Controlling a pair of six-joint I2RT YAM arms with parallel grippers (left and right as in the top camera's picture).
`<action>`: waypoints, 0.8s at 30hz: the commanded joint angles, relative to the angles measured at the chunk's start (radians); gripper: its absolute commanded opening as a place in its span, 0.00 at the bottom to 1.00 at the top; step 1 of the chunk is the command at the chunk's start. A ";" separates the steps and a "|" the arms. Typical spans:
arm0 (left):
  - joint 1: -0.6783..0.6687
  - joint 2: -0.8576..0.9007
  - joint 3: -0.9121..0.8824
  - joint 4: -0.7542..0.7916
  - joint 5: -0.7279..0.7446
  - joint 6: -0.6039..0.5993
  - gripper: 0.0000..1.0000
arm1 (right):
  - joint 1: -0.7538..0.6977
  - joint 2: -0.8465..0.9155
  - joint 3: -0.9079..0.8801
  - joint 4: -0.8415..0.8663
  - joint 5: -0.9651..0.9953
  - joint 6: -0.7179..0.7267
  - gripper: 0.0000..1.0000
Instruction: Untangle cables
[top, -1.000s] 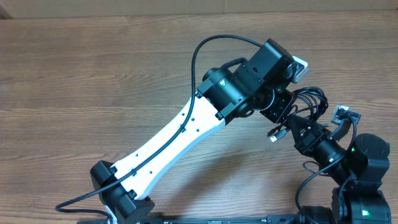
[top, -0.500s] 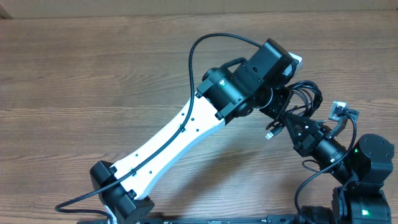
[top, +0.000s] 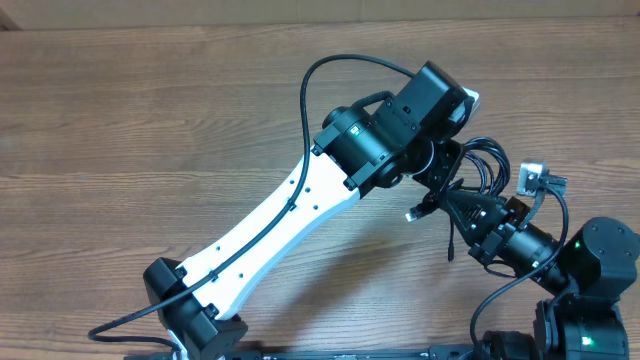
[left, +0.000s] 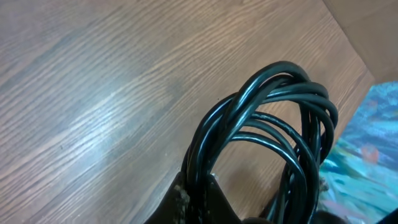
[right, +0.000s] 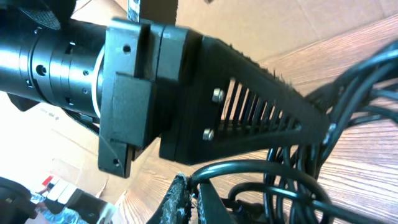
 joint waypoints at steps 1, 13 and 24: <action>-0.008 -0.003 0.008 -0.031 0.027 0.095 0.04 | 0.004 -0.008 0.014 0.015 -0.037 -0.014 0.04; -0.007 -0.003 0.008 -0.067 0.027 0.179 0.04 | 0.004 -0.008 0.014 0.016 -0.026 0.003 0.04; -0.006 -0.003 0.008 -0.015 -0.131 -0.063 0.04 | 0.004 -0.008 0.014 -0.116 0.193 0.027 0.38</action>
